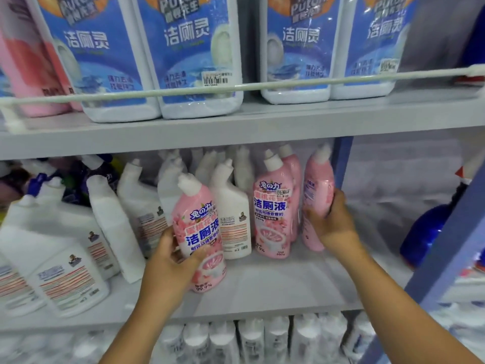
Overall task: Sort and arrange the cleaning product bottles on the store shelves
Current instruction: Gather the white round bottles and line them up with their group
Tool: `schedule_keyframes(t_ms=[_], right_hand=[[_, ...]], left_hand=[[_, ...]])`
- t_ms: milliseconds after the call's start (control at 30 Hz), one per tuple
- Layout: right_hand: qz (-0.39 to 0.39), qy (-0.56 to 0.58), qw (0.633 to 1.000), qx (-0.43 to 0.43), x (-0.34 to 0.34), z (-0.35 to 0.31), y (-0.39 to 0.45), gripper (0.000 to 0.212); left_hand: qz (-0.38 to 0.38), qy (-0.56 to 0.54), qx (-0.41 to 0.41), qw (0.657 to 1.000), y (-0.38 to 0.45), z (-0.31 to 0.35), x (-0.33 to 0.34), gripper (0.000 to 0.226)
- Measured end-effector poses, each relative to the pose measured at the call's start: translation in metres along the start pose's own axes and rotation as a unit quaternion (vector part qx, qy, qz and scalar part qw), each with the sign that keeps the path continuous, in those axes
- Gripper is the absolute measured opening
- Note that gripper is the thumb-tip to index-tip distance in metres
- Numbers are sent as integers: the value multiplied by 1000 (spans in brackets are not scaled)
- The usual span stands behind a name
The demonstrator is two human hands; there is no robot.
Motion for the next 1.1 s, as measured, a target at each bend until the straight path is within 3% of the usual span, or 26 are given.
schedule_keyframes(t_ms=[133, 200, 300, 400, 467, 567, 733, 800, 967, 1033, 1100], right_hand=[[-66, -9, 998, 12, 27, 0, 21, 40], [-99, -15, 994, 39, 38, 6, 13, 46], [-16, 18, 996, 91, 32, 31, -4, 67], [62, 75, 994, 51, 18, 25, -29, 37], [59, 102, 993, 8, 14, 7, -48, 20], [52, 129, 989, -42, 10, -23, -71, 13], [-118, 140, 980, -72, 46, -56, -88, 51], [-139, 113, 982, -59, 51, -54, -86, 54], [-39, 91, 995, -27, 24, -48, -85, 43], [23, 67, 997, -25, 0, -45, -83, 39], [60, 32, 997, -25, -18, -41, -79, 40]], left_hand=[[-19, 1, -4, 1000, 0, -1, 11, 39], [-26, 0, -5, 1000, 0, -1, 15, 39], [-44, -12, -15, 999, 2, -1, 22, 44], [-73, -7, -7, 997, 4, 3, 37, 45], [-102, -8, 0, 995, 5, 7, 53, 46], [-146, -19, 7, 989, 4, 10, 81, 49], [-253, 8, 44, 967, 1, 24, 111, 45], [-219, 12, 90, 971, 6, 37, 90, 37], [44, -18, 122, 991, 44, 37, -24, 27], [88, -29, 142, 986, 55, 41, -50, 32], [78, -21, 144, 986, 69, 49, -55, 42]])
Point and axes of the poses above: each hand's wrist, its own y-axis towards the middle knuckle, its own x-axis out of the palm, z = x × y, the point moved 10 cm from there along y, towards the middle knuckle, and after that the axes turned 9 degrees about -y, right-handed, at the moved point
